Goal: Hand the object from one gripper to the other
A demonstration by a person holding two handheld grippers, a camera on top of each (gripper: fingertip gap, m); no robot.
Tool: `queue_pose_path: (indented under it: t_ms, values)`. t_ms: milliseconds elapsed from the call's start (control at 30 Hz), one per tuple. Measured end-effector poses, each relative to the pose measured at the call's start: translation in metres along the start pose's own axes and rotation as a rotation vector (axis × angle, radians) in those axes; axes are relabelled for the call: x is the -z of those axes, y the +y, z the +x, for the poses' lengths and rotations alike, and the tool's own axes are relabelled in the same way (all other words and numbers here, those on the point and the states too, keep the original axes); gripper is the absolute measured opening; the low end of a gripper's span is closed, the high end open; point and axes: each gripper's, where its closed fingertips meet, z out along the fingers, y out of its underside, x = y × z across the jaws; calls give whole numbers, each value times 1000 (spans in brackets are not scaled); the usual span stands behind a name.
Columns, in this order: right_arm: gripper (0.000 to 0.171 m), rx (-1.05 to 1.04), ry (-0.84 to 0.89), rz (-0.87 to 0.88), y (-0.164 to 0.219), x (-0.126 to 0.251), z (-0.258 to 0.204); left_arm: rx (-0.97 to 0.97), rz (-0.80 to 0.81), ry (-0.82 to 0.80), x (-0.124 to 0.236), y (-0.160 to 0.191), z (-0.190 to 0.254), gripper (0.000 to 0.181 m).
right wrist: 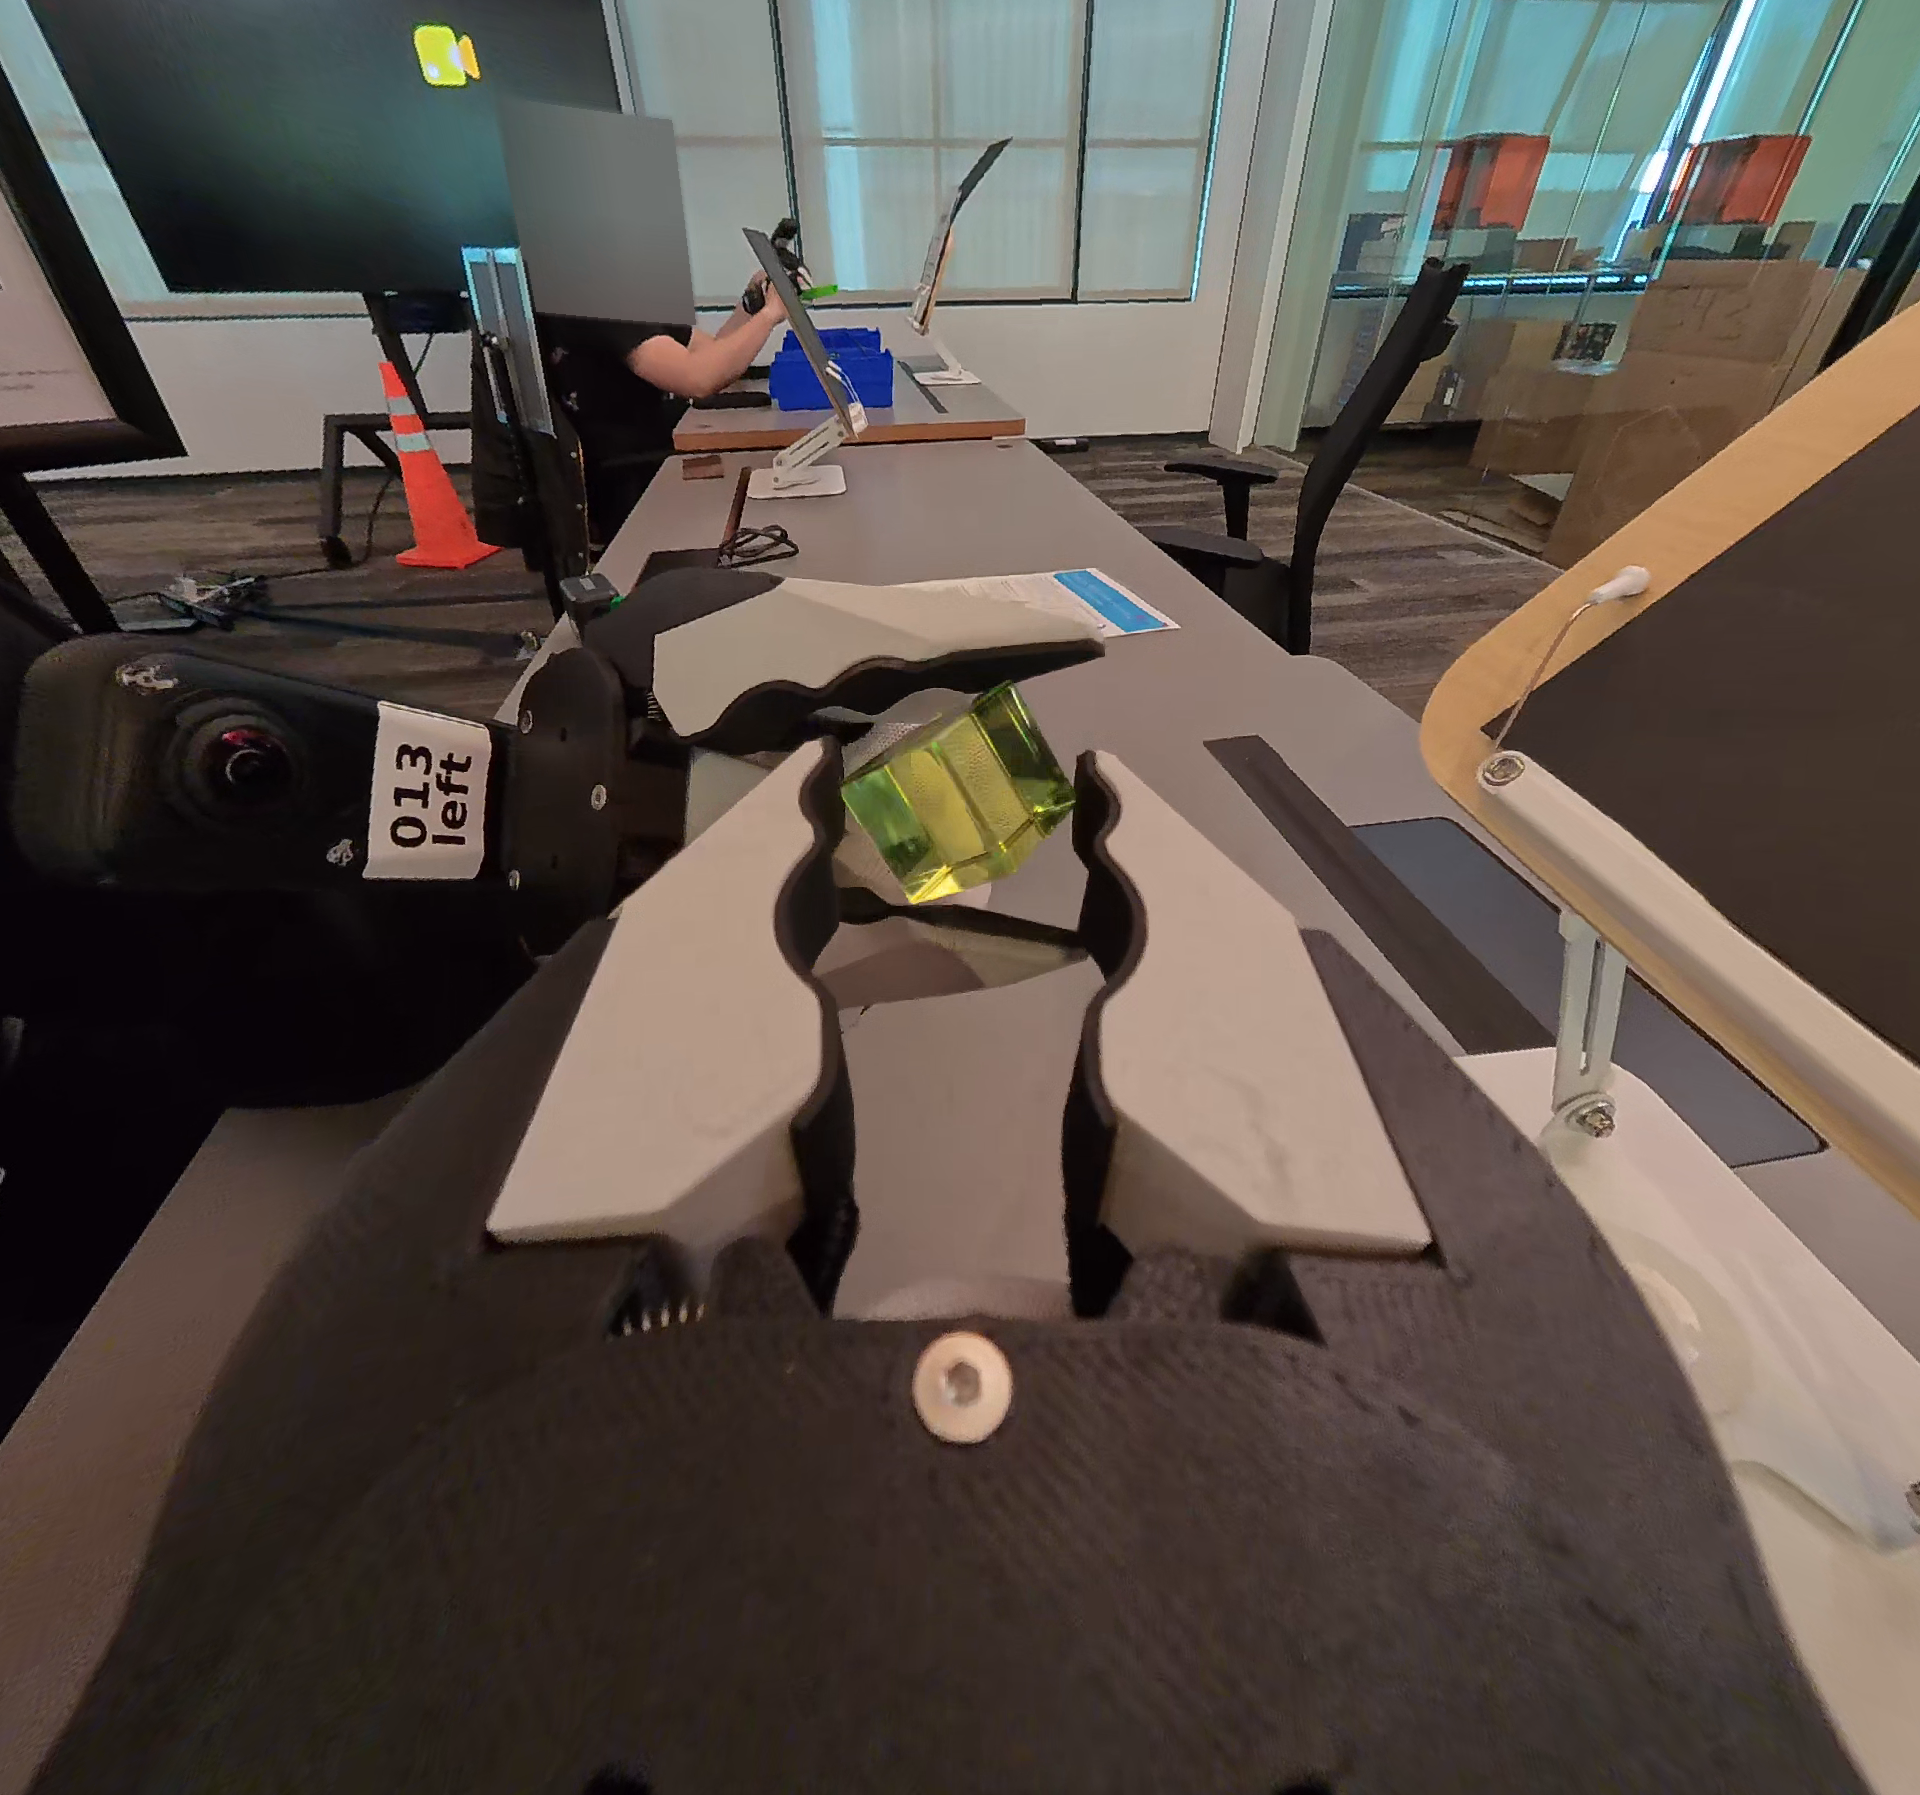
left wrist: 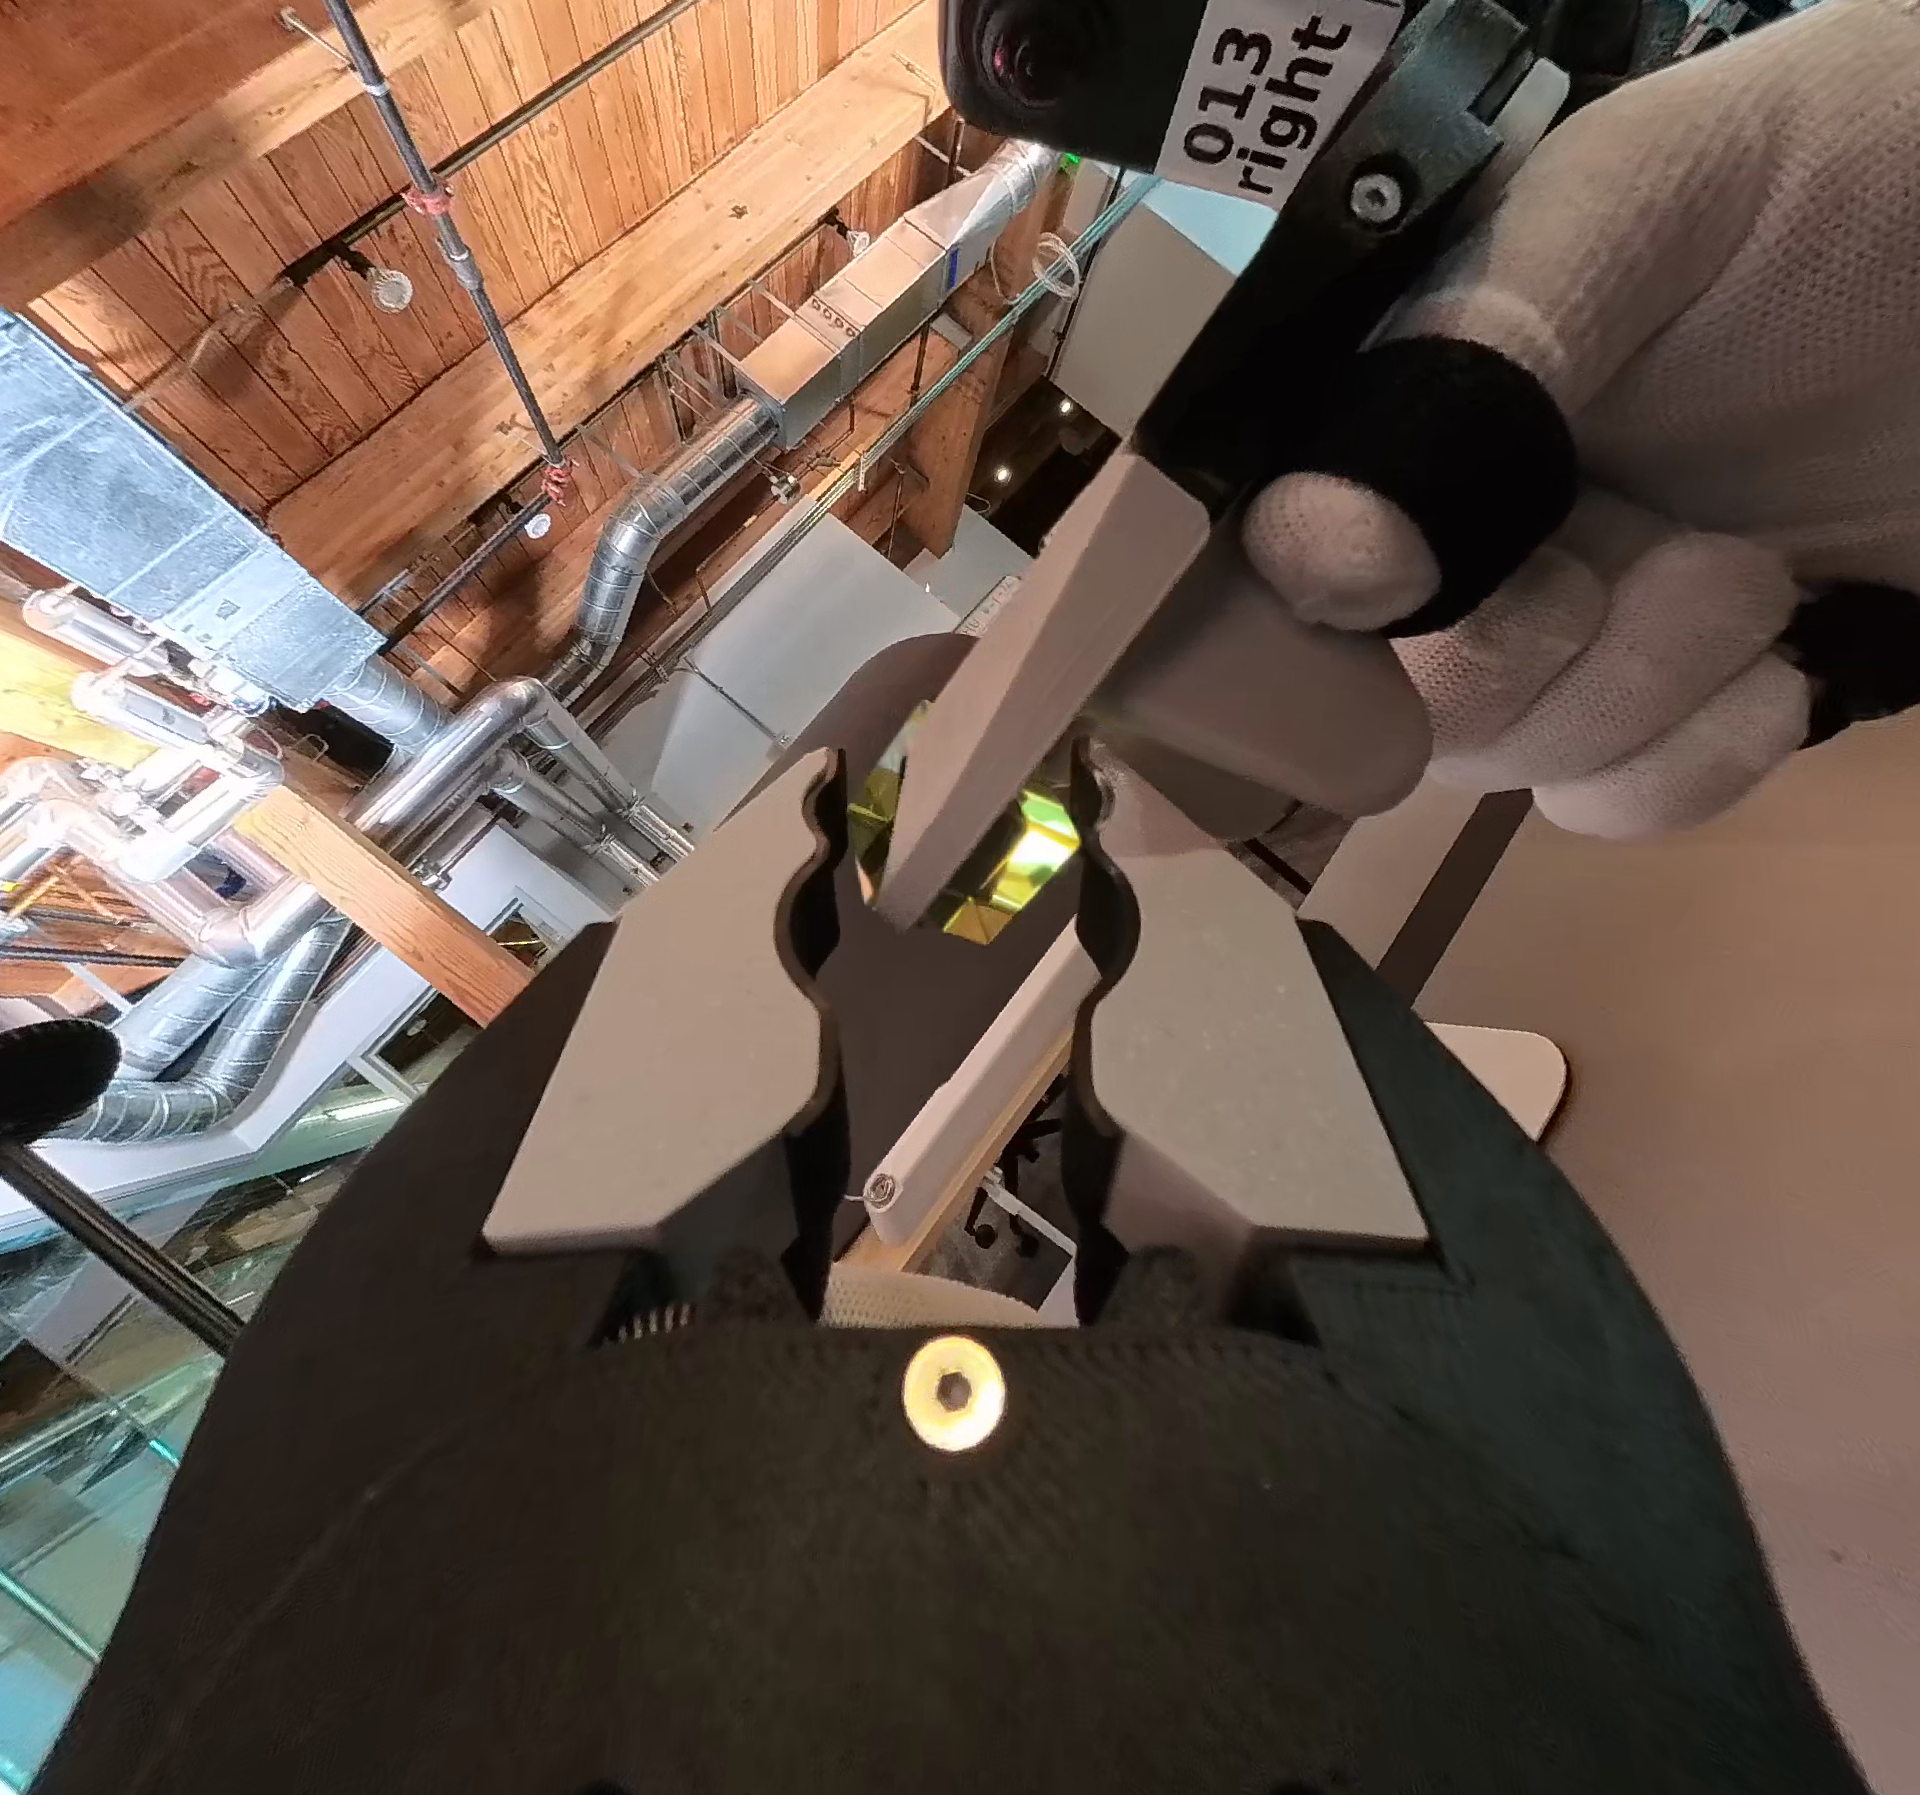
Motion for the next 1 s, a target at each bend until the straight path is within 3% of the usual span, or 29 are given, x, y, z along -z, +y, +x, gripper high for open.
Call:
queue_pose_path:
  t_ms: [33,1000]
  values:
    - [42,3,0,-5,1,0,0,3,1,0,0,0,0,39]
    - [42,10,-13,-8,1,1,-2,-7,9,10,1,-2,1,39]
